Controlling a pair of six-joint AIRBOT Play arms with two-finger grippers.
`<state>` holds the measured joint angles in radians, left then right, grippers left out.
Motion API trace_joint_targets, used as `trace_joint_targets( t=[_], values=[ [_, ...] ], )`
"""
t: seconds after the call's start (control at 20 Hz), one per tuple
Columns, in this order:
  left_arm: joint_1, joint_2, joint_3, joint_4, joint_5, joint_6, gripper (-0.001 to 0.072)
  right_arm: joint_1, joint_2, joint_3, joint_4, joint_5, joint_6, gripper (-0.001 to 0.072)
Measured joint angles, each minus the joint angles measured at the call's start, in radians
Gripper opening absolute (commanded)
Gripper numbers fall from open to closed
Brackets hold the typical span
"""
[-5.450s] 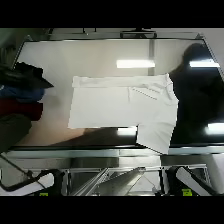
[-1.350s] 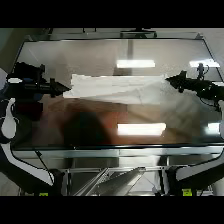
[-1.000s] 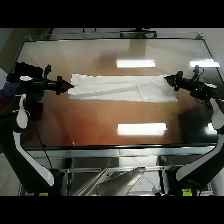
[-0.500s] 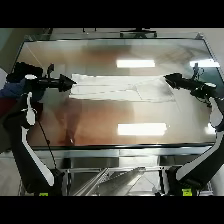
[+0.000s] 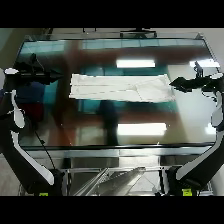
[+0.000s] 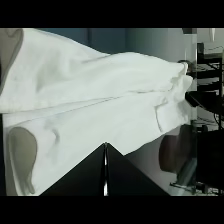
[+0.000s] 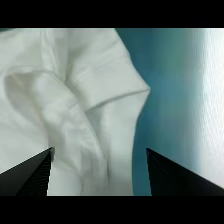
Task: Fold the shirts.
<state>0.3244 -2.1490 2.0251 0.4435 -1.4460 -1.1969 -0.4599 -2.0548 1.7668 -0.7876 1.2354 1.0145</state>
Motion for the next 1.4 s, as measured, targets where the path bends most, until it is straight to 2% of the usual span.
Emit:
trace_joint_targets(
  t=[0.3, 0.35, 0.4, 0.5, 0.55, 0.6, 0.75, 0.95, 1.4],
  values=[
    [-0.055, 0.026, -0.002, 0.003, -0.005, 0.0, 0.0011, 0.002, -0.053, 0.011, 0.012, 0.111, 0.014, 0.0636],
    [-0.071, 0.027, -0.002, 0.004, -0.007, 0.001, 0.001, 0.004, -0.061, 0.011, 0.023, 0.122, 0.014, 0.0578],
    [-0.089, 0.029, -0.002, 0.005, -0.009, 0.004, 0.001, 0.008, -0.071, 0.011, 0.035, 0.13, 0.014, 0.0405],
    [-0.132, 0.03, -0.002, 0.005, -0.012, 0.019, 0.001, 0.02, -0.093, 0.01, 0.06, 0.134, 0.014, 0.016],
    [-0.157, 0.03, -0.002, 0.006, -0.012, 0.028, 0.0009, 0.026, -0.098, 0.01, 0.062, 0.123, 0.014, 0.0068],
    [-0.183, 0.03, -0.002, 0.008, -0.007, 0.038, 0.001, 0.031, -0.103, 0.01, 0.072, 0.111, 0.014, 0.0018],
    [-0.265, 0.03, -0.002, 0.011, 0.029, 0.058, 0.0009, 0.044, -0.11, 0.018, 0.101, 0.083, 0.014, 0.0017],
    [-0.396, 0.023, -0.002, 0.094, 0.154, 0.073, 0.0009, 0.049, -0.098, 0.071, 0.104, 0.088, 0.037, 0.0017],
    [-0.743, -0.094, -0.002, 0.174, 0.604, 0.034, 0.0009, 0.058, 0.107, 0.207, 0.234, 0.264, 0.093, 0.0017]
  ],
)
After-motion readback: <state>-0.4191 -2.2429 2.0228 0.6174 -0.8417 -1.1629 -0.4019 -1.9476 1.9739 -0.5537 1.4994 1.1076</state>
